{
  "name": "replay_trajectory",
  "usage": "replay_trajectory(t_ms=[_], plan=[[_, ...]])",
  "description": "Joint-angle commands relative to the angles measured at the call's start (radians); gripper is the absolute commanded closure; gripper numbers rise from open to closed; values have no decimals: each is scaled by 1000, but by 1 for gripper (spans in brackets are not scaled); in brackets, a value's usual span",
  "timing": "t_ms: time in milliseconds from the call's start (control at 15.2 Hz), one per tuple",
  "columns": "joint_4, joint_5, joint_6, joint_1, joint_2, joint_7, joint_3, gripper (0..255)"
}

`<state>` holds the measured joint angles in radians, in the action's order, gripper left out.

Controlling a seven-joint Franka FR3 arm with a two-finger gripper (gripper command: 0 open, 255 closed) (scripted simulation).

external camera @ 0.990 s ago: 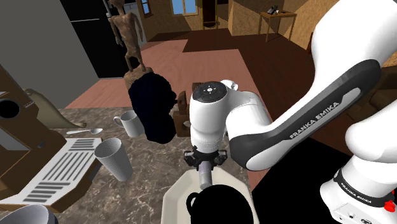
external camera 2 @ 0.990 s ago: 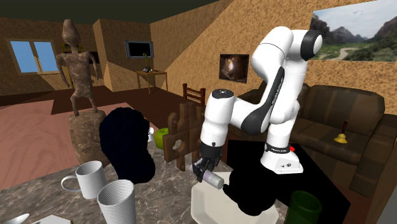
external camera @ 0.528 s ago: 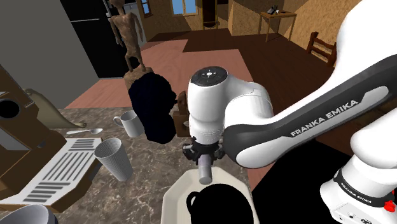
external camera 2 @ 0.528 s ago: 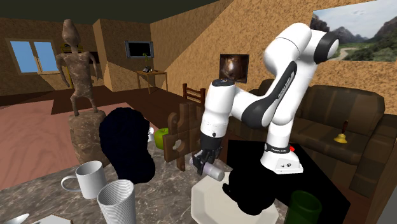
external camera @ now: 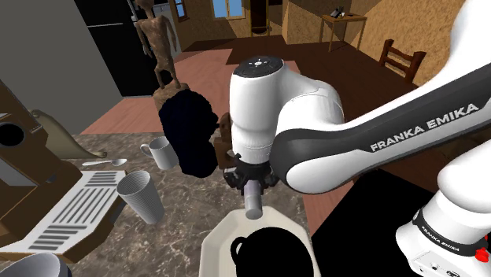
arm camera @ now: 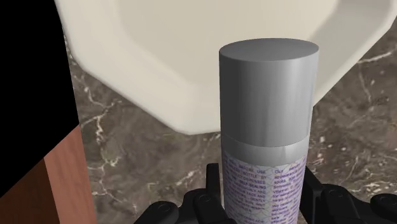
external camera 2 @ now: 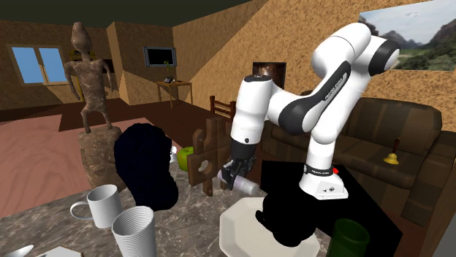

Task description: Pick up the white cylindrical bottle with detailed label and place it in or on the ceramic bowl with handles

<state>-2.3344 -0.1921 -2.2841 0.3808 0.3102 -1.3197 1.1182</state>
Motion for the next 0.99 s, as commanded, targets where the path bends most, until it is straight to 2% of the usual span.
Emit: replay_trajectory(t_ms=[0, 924], plan=[[17, -11, 30, -13, 16, 13, -21, 255], [143, -50, 231, -68, 100, 67, -135, 255]])
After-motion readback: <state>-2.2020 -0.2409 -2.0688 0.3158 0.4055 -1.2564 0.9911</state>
